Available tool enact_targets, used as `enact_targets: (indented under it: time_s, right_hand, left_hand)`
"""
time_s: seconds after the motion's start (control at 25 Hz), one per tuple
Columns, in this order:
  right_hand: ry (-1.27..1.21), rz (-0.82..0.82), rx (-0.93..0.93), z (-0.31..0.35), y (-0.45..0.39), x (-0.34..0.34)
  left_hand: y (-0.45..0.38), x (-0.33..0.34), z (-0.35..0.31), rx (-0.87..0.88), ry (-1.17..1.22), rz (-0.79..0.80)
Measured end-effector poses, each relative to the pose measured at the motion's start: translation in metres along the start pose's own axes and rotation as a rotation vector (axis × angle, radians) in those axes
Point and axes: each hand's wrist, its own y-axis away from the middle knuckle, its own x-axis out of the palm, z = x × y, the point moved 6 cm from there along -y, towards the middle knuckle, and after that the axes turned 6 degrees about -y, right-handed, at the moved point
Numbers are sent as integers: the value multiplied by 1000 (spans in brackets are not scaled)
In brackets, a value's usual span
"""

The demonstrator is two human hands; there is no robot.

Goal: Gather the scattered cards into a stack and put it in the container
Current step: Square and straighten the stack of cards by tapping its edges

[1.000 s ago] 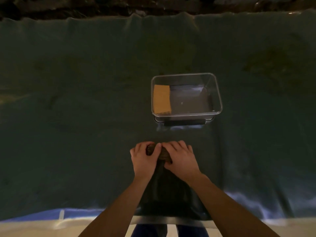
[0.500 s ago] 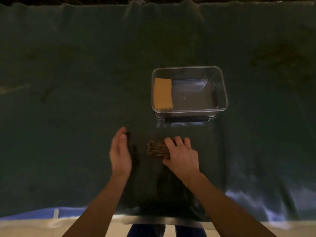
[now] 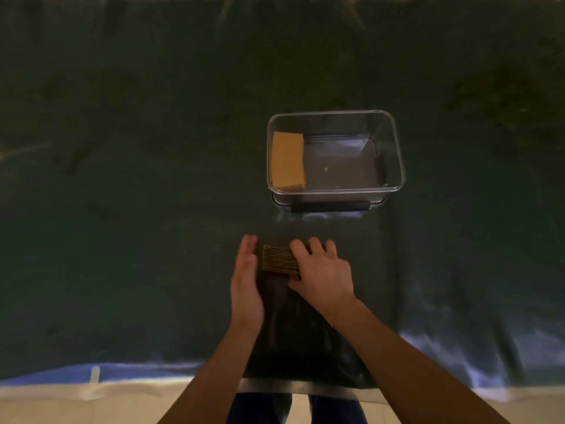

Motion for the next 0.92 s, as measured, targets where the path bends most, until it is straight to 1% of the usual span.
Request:
enact_targets:
  time_s: [0.08,0.12,0.16,0.24,0.28,0.32,0.4,0.44,0.48,0.52,0.56,0.64,0.68,0.76,0.88,0.92]
  right_hand:
    - [-1,2,-11,0,0,1]
    - [-2,0,-14,0,1,1]
    - [-1,-5,-13,-1,1,1]
    - [0,-15,-11,-1,1,-1]
    - [-1,-14,-16,-1,1,-1]
    - [-1,-13,-20,-1,1,-2]
    - [-4,-6,-28,-2,2,-1]
    - [-4,-4,-31,-2,2,-1]
    - [-7,-5,-31,-2,2,-1]
    - [-8,-11,-25,-2,2,-2]
    - [-7,-21,-16,-3,3,-3]
    - [-6,-42,-4,-4,2,-5]
    - [-6,-46,-7,-4,2,-5]
    - [-2,-48,-13,-2,0,-6]
    - [2,-53,-14,-1,-1,-5]
    - [7,-59,-19,-1,0,-5]
  left_hand:
    - [-10,-25,-6,9,21,-173]
    - [-11,-25,-7,13,-3,-179]
    - [-7,-14,-9,-1,-2,-111]
    - [9,17,-3,-39,-19,78]
    - [14,20,-5,-54,-24,105]
    - [9,16,-8,-70,-3,52]
    - [-10,-13,-19,-34,-13,-166]
    - [-13,-20,-24,-19,-55,-227]
    - [-11,-16,-28,-14,-83,-226]
    - [-6,-5,-27,-21,-56,-183]
    - [0,11,-19,-30,-28,-97]
    - [13,36,-11,-49,-83,58]
    - [11,39,-8,-71,-72,90]
    - [3,37,-8,-98,-35,109]
    - [7,35,-12,-90,-142,137]
    - [9,35,-13,-64,-213,130]
